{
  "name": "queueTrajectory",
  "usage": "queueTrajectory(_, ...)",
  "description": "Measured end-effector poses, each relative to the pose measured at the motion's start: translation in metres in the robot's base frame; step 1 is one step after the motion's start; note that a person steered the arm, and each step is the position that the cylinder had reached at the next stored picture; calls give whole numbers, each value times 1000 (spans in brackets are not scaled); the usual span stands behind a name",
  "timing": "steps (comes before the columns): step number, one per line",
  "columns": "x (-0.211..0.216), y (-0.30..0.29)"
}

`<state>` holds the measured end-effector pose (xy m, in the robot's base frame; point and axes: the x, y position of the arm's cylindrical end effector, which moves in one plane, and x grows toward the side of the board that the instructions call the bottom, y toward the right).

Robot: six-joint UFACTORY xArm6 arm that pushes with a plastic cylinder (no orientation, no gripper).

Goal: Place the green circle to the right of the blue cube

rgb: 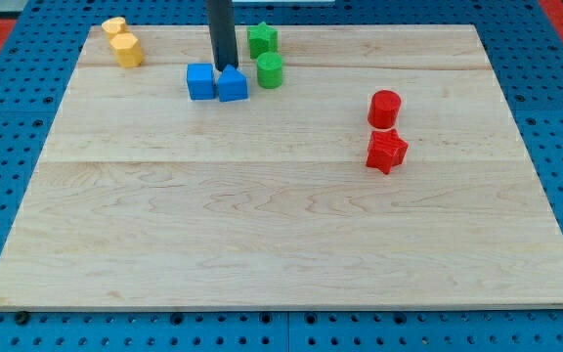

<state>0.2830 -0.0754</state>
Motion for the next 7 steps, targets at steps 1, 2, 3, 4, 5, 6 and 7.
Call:
queueTrajectory(1,18,10)
queueTrajectory(2,40,15)
queueTrajectory(3,58,29)
queueTrajectory(4,58,96)
queueTrajectory(5,33,102)
queueTrajectory(6,3,108)
queueTrajectory(7,-9,107)
